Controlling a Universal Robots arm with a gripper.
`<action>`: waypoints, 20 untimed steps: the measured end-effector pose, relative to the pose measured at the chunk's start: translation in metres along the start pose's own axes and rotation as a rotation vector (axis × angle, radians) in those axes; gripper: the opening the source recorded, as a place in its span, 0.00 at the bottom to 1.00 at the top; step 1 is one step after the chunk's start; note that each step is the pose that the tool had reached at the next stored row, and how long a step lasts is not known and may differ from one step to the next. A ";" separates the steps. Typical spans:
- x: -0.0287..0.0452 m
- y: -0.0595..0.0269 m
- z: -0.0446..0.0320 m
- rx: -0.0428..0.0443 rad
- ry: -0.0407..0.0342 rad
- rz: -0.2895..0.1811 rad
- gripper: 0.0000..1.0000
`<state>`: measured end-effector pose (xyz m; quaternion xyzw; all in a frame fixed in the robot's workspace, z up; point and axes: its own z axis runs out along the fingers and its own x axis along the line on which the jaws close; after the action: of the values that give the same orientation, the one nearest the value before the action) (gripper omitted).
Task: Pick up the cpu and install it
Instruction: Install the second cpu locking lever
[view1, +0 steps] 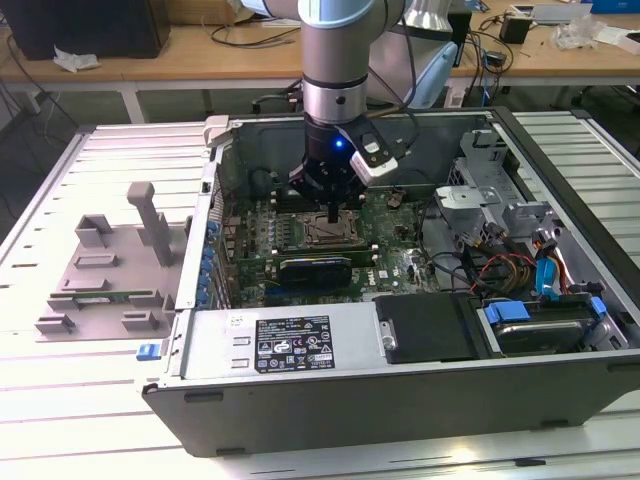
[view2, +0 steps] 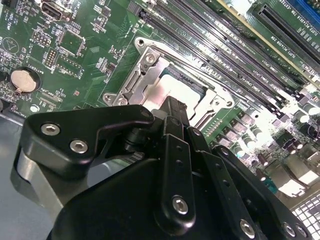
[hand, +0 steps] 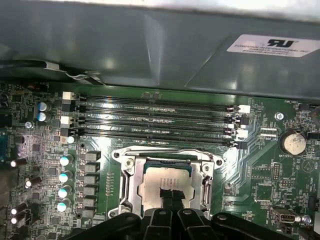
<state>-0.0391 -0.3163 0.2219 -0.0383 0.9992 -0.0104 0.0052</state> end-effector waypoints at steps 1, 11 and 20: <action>0.0000 0.0000 -0.0001 0.0000 0.0000 0.000 0.11; 0.0000 0.0000 -0.0006 0.0000 -0.0001 0.000 0.11; 0.0002 -0.0044 -0.0081 -0.0001 -0.0001 -0.001 0.11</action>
<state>-0.0390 -0.3205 0.2301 -0.0387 0.9992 -0.0103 0.0052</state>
